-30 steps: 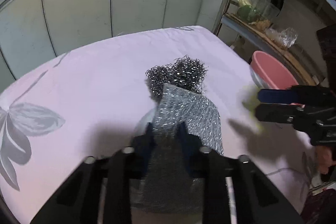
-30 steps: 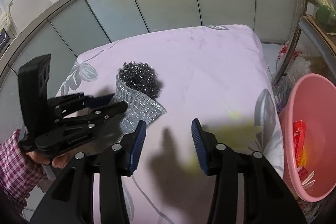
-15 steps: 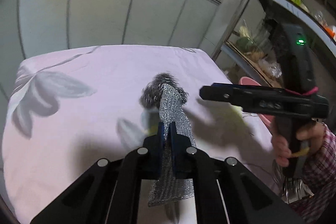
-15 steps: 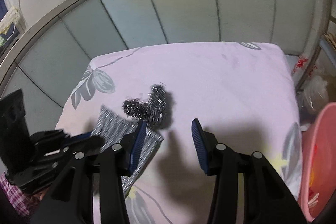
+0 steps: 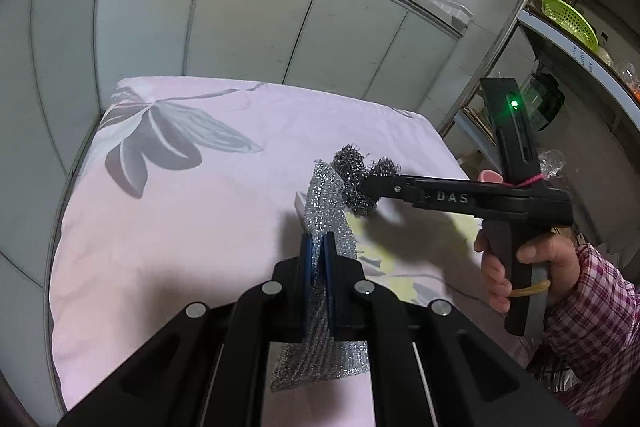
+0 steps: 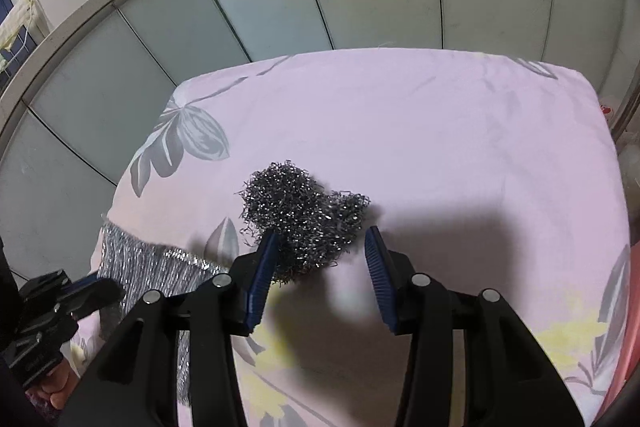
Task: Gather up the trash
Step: 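Grasp the silver mesh pad with the left gripper while the right gripper grasps the steel wool, then lift and carry the silver pad and steel wool over the pink bucket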
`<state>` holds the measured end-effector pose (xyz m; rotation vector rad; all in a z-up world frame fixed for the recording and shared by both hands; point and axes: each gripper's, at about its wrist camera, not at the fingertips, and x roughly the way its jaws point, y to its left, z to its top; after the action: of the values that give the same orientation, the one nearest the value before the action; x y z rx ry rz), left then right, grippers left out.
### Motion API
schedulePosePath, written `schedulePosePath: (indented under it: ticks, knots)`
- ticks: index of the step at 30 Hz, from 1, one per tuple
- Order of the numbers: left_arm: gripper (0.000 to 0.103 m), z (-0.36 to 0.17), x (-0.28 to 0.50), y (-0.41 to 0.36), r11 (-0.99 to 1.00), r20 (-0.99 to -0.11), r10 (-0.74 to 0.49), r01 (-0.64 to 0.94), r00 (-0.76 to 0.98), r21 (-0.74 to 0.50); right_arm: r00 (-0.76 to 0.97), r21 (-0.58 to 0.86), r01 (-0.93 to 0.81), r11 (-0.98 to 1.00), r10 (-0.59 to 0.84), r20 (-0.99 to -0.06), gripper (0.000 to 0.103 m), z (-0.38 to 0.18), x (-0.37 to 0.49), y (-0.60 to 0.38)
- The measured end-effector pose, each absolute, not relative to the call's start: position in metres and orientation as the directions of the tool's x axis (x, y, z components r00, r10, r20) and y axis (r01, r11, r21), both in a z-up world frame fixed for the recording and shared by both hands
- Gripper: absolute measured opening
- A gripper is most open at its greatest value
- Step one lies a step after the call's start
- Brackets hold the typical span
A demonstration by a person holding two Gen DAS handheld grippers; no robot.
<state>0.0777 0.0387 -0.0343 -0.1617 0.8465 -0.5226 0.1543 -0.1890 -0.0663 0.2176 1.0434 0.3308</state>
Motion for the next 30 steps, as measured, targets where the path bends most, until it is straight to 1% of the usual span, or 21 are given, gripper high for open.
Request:
schedulePosePath:
  ticks: [3,4,5,6,9,13,19,25,30]
  knots:
    - [0.005,-0.034,0.075,0.038,0.864,-0.67,-0.5,0.364,0.548,-0.348,0.457,0.345,-0.173,0.923,0.385,-0.802,0.046,-0.068,0.152,-0.185]
    - [0.005,-0.033,0.075,0.038,0.864,-0.669,-0.5,0.361,0.549,-0.35,0.463,0.346,-0.172,0.922,0.386,-0.798,0.043,-0.068,0.15,-0.185]
    - [0.005,-0.032,0.073,0.039,0.865,-0.668,-0.5,0.358,0.551,-0.352,0.471,0.35,-0.174,0.92,0.39,-0.791,0.038,-0.067,0.148,-0.185]
    - [0.005,-0.032,0.072,0.04,0.865,-0.667,-0.5,0.358,0.553,-0.352,0.474,0.351,-0.176,0.92,0.391,-0.789,0.029,-0.065,0.146,-0.185]
    - [0.005,-0.028,0.067,0.04,0.867,-0.663,-0.497,0.357,0.56,-0.348,0.486,0.335,-0.196,0.922,0.388,-0.783,0.02,-0.059,0.138,-0.185]
    - [0.005,-0.024,0.062,0.04,0.872,-0.66,-0.488,0.35,0.572,-0.341,0.514,0.31,-0.208,0.928,0.374,-0.772,0.017,-0.049,0.125,-0.189]
    - [0.005,-0.006,0.052,0.036,0.873,-0.635,-0.487,0.359,0.6,-0.331,0.577,0.28,-0.202,0.938,0.345,-0.74,0.017,-0.024,0.092,-0.207]
    - [0.005,0.016,0.043,0.021,0.861,-0.595,-0.507,0.396,0.624,-0.318,0.637,0.276,-0.133,0.952,0.295,-0.712,0.017,-0.003,0.055,-0.243]
    - [0.005,0.034,0.036,-0.004,0.843,-0.565,-0.535,0.443,0.628,-0.306,0.675,0.284,-0.036,0.958,0.233,-0.7,0.017,0.005,0.026,-0.288]
